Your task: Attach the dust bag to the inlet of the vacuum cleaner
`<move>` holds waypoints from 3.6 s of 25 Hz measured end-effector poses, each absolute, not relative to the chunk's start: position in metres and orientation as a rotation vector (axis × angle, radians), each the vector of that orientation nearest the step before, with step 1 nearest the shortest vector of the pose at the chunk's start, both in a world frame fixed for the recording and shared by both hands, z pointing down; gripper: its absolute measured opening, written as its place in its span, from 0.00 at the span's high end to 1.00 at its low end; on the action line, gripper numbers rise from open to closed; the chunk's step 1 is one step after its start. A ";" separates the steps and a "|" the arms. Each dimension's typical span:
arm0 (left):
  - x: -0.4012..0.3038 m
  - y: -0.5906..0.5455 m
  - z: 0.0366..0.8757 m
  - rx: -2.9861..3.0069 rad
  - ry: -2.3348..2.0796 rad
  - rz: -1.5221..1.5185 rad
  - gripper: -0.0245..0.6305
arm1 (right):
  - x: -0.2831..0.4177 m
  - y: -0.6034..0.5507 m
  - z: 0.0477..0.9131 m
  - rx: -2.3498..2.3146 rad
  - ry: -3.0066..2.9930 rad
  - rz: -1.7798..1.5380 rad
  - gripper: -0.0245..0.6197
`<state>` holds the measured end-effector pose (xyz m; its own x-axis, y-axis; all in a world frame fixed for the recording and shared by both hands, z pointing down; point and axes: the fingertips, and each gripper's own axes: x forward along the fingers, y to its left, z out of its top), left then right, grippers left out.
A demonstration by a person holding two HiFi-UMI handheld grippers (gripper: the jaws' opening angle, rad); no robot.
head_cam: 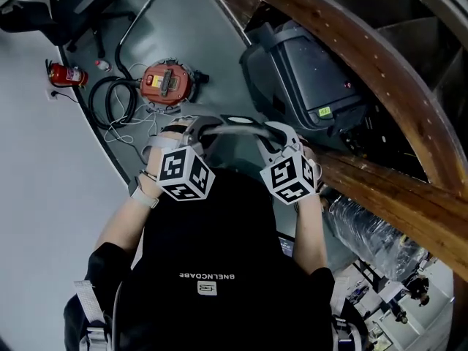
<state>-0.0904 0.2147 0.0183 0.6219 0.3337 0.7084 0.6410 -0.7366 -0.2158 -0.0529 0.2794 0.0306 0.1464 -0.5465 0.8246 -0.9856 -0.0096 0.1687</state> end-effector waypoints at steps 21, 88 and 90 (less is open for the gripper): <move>-0.058 0.110 0.102 -2.663 -0.456 -1.188 0.93 | 0.017 0.137 0.107 1.274 -1.629 0.666 0.89; 0.036 0.061 0.682 -2.954 0.357 -1.679 0.93 | 0.116 0.030 0.691 0.905 -1.614 0.511 0.89; 0.038 0.056 0.688 -2.944 0.377 -1.654 0.93 | 0.117 0.024 0.697 0.920 -1.618 0.506 0.89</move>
<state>0.0378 0.0560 0.6878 0.5099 -0.0658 0.8577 -0.3125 -0.9431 0.1135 0.1174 0.0236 0.6968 -0.0430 -0.2945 0.9547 -0.7858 0.6001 0.1497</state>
